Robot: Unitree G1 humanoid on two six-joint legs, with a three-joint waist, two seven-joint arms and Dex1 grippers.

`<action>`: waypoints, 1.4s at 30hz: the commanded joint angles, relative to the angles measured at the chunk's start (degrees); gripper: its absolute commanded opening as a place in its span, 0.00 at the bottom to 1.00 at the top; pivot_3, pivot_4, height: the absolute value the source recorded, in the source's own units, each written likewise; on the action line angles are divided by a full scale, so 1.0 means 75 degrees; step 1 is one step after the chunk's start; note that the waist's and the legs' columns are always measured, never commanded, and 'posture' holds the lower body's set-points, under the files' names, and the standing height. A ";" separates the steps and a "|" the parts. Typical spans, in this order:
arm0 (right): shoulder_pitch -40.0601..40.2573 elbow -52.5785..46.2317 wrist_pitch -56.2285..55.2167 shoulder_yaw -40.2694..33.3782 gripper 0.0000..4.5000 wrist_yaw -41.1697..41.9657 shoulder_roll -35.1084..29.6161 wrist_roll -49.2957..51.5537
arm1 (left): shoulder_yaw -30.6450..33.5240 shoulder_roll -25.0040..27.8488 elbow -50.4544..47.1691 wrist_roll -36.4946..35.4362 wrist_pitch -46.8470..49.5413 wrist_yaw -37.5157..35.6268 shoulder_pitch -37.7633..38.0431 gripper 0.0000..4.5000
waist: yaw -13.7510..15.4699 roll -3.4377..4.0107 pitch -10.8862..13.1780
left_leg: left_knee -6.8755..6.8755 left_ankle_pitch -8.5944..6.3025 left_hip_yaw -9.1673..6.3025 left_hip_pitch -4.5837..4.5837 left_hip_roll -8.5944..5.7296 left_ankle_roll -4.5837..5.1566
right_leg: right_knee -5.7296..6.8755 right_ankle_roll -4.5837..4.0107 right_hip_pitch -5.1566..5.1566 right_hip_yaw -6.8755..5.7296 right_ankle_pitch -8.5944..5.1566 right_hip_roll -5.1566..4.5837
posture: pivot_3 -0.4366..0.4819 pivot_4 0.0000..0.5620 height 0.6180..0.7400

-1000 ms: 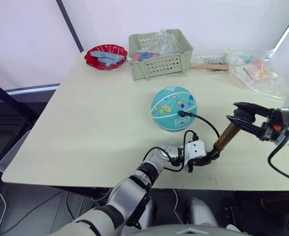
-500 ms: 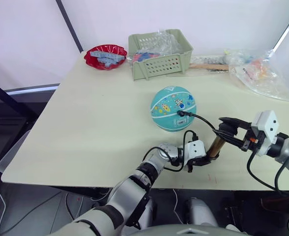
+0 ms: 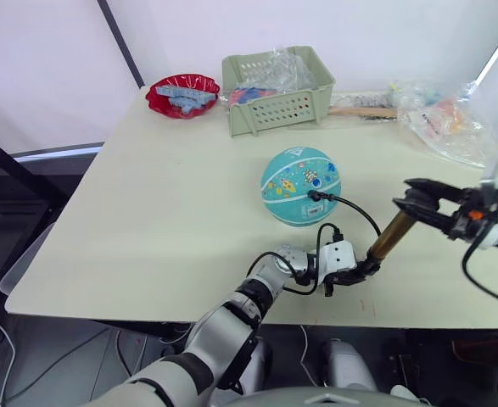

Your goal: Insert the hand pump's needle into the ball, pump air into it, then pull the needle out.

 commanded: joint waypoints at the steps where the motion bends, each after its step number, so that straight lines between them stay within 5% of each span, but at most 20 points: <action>1: -0.0827 -0.0079 0.0211 -0.1338 0.36 -0.0245 -0.0537 0.0650 | -0.0358 0.0122 0.0475 0.0406 0.0192 -0.0196 0.0344 0.21 | -0.0002 0.0008 0.0017 | 0.0000 0.0000 0.0001 -0.0001 0.0000 0.0000 | 0.0000 0.0000 -0.0001 -0.0001 0.0000 -0.0002 | 0.48 0.27 1.00; 18: -0.1653 0.0442 0.0862 -0.1863 0.36 0.0030 -0.1347 0.1182 | -0.0370 0.0069 0.0527 0.0421 0.0177 -0.0189 0.0325 0.21 | 0.0005 -0.0001 0.0027 | 0.0000 0.0001 0.0009 -0.0037 -0.0006 0.0001 | 0.0001 -0.0001 -0.0041 0.0001 0.0003 -0.0014 | 0.48 0.27 1.00; 27: -0.0380 0.0158 0.0277 -0.0932 0.36 0.0414 -0.0867 0.0161 | -0.0369 0.0058 0.0520 0.0430 0.0168 -0.0166 0.0326 0.21 | 0.0003 -0.0014 0.0017 | -0.0001 0.0000 0.0006 -0.0018 -0.0005 0.0001 | 0.0002 0.0000 -0.0022 -0.0002 0.0002 -0.0011 | 0.48 0.27 1.00; 42: 0.1212 0.0336 -0.1494 0.1245 0.36 -0.0031 0.0423 -0.1603 | -0.0340 0.0058 0.0479 0.0441 0.0195 -0.0162 0.0363 0.21 | -0.0070 -0.0206 -0.0325 | -0.0106 -0.0022 -0.0005 0.0176 0.0127 -0.0037 | -0.0101 0.0010 0.0146 -0.0015 -0.0033 0.0098 | 0.48 0.27 1.00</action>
